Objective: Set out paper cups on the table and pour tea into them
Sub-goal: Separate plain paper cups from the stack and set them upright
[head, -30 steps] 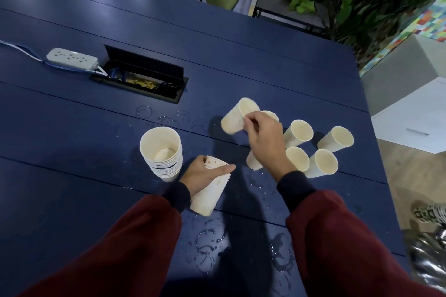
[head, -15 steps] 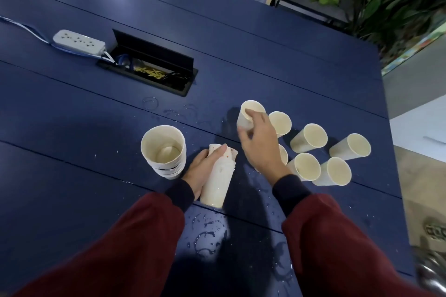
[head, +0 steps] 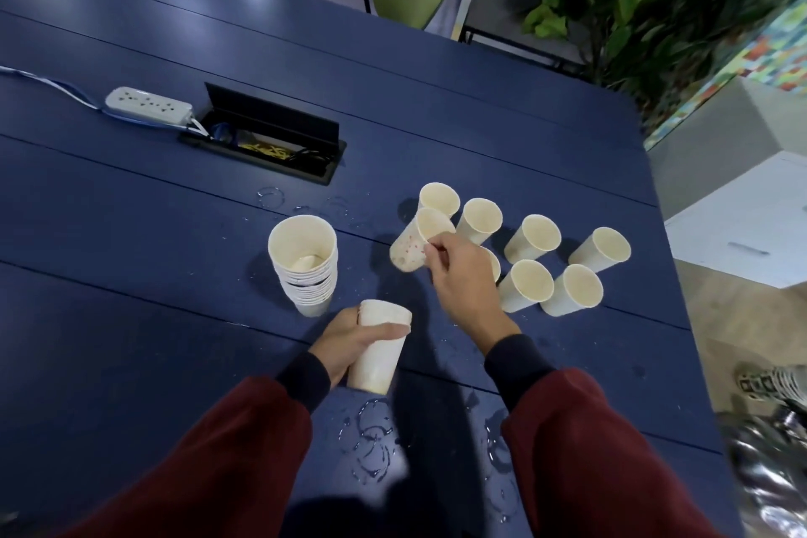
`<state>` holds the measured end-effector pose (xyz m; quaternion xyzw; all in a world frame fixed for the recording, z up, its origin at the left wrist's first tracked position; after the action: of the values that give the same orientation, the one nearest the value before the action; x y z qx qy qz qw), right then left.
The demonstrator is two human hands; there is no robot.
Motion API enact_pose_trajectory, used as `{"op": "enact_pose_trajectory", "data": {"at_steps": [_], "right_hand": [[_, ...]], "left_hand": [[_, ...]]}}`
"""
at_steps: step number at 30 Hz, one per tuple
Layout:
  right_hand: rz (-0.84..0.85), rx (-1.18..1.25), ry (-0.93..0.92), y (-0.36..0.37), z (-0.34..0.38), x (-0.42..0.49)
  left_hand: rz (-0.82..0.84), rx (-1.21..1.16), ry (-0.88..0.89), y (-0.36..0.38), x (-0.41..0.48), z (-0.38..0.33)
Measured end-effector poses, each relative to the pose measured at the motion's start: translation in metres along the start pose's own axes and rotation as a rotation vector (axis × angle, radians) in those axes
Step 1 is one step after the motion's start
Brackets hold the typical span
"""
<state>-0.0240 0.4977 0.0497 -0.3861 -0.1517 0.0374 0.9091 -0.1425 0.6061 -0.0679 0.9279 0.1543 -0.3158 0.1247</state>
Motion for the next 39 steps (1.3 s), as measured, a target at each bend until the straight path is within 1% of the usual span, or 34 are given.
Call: {"op": "enact_pose_trajectory", "data": {"at_steps": [4, 6, 8, 10, 13, 14, 15, 18, 19, 22, 24, 26, 28, 31, 33, 34, 38, 39], "right_hand": [[0.132, -0.114, 0.017, 0.026, -0.013, -0.017], [0.201, -0.151, 0.010, 0.037, -0.019, -0.028], [0.223, -0.125, -0.022, 0.040, -0.020, -0.034], [0.198, -0.081, -0.057, 0.036, -0.019, -0.038], [0.065, -0.022, -0.126, 0.017, -0.011, -0.045], [0.059, -0.009, -0.134, 0.011, -0.007, -0.051], [0.098, 0.010, -0.130, 0.010, -0.002, -0.058], [0.308, 0.051, -0.071, 0.018, -0.001, -0.089], [0.326, 0.049, -0.056, 0.022, -0.002, -0.094], [0.274, 0.133, 0.076, 0.000, -0.025, -0.103], [0.266, 0.252, 0.204, -0.017, -0.038, -0.106], [0.258, 0.350, 0.294, -0.032, -0.049, -0.111], [0.226, 0.405, 0.350, -0.046, -0.061, -0.118], [0.077, 0.455, 0.436, -0.074, -0.088, -0.122], [0.034, 0.434, 0.436, -0.091, -0.102, -0.120], [0.065, 0.419, 0.419, -0.095, -0.104, -0.119], [0.336, 0.405, 0.363, -0.074, -0.091, -0.130], [0.359, 0.399, 0.326, -0.070, -0.087, -0.134]], "left_hand": [[-0.122, 0.001, 0.029, -0.026, -0.008, 0.009], [-0.147, 0.030, 0.049, -0.033, -0.012, 0.011], [-0.157, 0.053, 0.056, -0.037, -0.014, 0.013], [-0.162, 0.083, 0.059, -0.038, -0.015, 0.013], [-0.155, 0.119, 0.078, -0.032, -0.017, 0.015], [-0.154, 0.131, 0.092, -0.029, -0.017, 0.014], [-0.155, 0.146, 0.105, -0.026, -0.016, 0.014], [-0.141, 0.225, 0.165, -0.012, -0.012, 0.008], [-0.136, 0.253, 0.187, -0.009, -0.011, 0.006], [-0.068, 0.357, 0.212, 0.019, -0.013, 0.009], [-0.031, 0.391, 0.225, 0.038, -0.017, 0.010], [-0.010, 0.429, 0.242, 0.055, -0.022, 0.009], [-0.005, 0.461, 0.247, 0.070, -0.027, 0.015], [0.008, 0.583, 0.229, 0.081, -0.034, 0.032], [0.012, 0.619, 0.211, 0.084, -0.040, 0.043], [0.012, 0.617, 0.209, 0.084, -0.043, 0.044], [0.000, 0.604, 0.242, 0.092, -0.052, 0.036], [0.000, 0.596, 0.251, 0.096, -0.055, 0.034]]}}
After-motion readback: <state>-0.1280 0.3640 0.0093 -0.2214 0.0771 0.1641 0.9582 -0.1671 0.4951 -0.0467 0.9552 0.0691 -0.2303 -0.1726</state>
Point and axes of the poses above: each hand's wrist, its own x-axis towards the middle knuckle, its own y-axis out of the palm, z = x × y, the point moved 9 cm from there along x, towards the middle knuckle, and after that the axes turned 13 degrees about -z, right-handed, at the moved point
